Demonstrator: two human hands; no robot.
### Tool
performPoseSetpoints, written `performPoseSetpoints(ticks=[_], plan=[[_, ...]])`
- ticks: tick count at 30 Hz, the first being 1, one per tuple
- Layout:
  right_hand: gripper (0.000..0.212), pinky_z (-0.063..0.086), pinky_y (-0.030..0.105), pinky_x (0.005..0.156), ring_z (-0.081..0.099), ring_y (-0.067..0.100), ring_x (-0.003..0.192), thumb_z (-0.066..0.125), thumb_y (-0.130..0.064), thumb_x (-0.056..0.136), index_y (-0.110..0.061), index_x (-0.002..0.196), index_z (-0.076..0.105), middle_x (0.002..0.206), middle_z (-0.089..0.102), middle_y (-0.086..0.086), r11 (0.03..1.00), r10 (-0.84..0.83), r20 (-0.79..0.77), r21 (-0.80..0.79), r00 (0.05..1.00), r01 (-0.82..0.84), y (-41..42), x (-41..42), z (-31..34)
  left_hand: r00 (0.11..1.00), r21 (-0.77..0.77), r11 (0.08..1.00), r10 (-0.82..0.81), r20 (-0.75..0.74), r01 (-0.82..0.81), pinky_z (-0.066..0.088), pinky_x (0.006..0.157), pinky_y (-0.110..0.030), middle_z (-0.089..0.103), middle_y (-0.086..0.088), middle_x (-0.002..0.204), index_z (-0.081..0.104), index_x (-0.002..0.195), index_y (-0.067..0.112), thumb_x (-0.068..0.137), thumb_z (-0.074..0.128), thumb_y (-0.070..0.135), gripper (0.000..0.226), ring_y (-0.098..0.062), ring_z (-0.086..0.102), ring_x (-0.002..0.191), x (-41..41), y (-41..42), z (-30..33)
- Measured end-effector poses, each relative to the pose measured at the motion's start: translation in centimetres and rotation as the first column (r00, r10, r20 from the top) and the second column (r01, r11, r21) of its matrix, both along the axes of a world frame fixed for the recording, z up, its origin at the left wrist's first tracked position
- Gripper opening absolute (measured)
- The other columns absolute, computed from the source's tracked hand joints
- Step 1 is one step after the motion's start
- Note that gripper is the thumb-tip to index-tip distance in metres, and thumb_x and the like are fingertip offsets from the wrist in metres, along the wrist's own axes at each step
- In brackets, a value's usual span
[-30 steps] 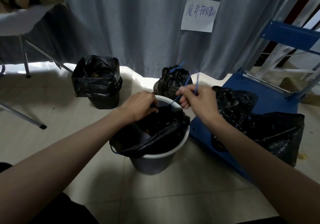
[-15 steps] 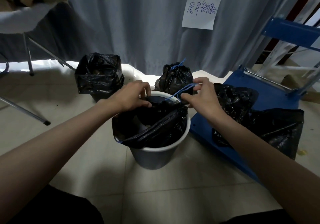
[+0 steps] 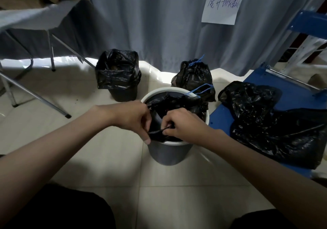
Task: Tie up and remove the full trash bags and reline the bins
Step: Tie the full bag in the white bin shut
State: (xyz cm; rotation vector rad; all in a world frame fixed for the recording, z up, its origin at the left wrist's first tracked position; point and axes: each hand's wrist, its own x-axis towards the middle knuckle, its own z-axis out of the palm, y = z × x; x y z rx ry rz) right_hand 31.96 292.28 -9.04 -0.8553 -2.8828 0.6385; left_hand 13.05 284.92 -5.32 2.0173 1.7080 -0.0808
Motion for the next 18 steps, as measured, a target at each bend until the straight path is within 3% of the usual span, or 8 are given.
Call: performPoseSetpoints(ticks=[2, 4, 11, 15, 18], plan=[[0.012, 0.049, 0.030, 0.073, 0.063, 0.012, 0.084, 0.072, -0.027, 0.080, -0.032, 0.074, 0.064, 0.078, 0.065, -0.012, 0.998, -0.066, 0.000, -0.011, 0.998, 0.066, 0.6, 0.3, 0.0, 0.996, 0.049, 0.998, -0.022, -0.089, 0.027, 0.049, 0.062, -0.024, 0.064, 0.014, 0.066, 0.072, 0.075, 0.027, 0.068, 0.084, 0.037, 0.017, -0.005, 0.060, 0.067, 0.1, -0.2, -0.3], [0.018, 0.052, 0.033, 0.073, 0.062, 0.009, 0.078, 0.073, -0.024, 0.077, -0.032, 0.067, 0.061, 0.071, 0.063, -0.013, 0.993, -0.107, -0.001, -0.041, 0.994, 0.107, 1.3, 0.6, 0.3, 0.998, 0.118, 0.993, -0.008, -0.059, 0.015, 0.051, 0.063, -0.026, 0.061, 0.015, 0.063, 0.071, 0.075, 0.027, 0.073, 0.079, 0.025, 0.008, -0.005, 0.060, 0.064, -0.1, -0.3, -0.3], [0.016, 0.052, 0.032, 0.068, 0.056, -0.001, 0.056, 0.081, -0.033, 0.076, -0.023, 0.072, 0.069, 0.064, 0.068, -0.008, 0.983, -0.099, -0.177, -0.173, 0.979, 0.068, 0.3, 0.1, 1.1, 0.972, 0.329, 0.938, 0.034, 0.231, -0.111, 0.038, 0.060, -0.009, 0.070, 0.009, 0.071, 0.076, 0.076, 0.022, 0.079, 0.079, 0.024, 0.005, -0.003, 0.060, 0.066, 0.2, 0.0, 1.0], [0.023, 0.050, 0.032, 0.063, 0.055, 0.002, 0.055, 0.082, -0.033, 0.075, -0.027, 0.063, 0.063, 0.061, 0.066, -0.006, 0.969, -0.191, -0.280, -0.208, 0.941, 0.135, 0.3, 0.0, -0.4, 0.935, 0.389, 0.900, 0.051, 0.351, -0.196, 0.038, 0.062, -0.009, 0.068, 0.011, 0.075, 0.076, 0.076, 0.021, 0.080, 0.079, 0.021, 0.005, -0.002, 0.059, 0.068, 0.8, 0.1, 1.2], [0.033, 0.051, 0.035, 0.065, 0.056, 0.005, 0.057, 0.083, -0.033, 0.073, -0.025, 0.057, 0.055, 0.057, 0.061, -0.004, 0.957, -0.244, -0.185, -0.207, 0.952, 0.205, 0.9, 0.9, -3.0, 0.843, 0.373, 0.858, 0.119, 0.524, -0.353, 0.048, 0.066, -0.020, 0.071, 0.007, 0.079, 0.076, 0.076, 0.021, 0.080, 0.079, 0.019, 0.006, -0.011, 0.065, 0.070, 0.8, 0.2, 1.5]])
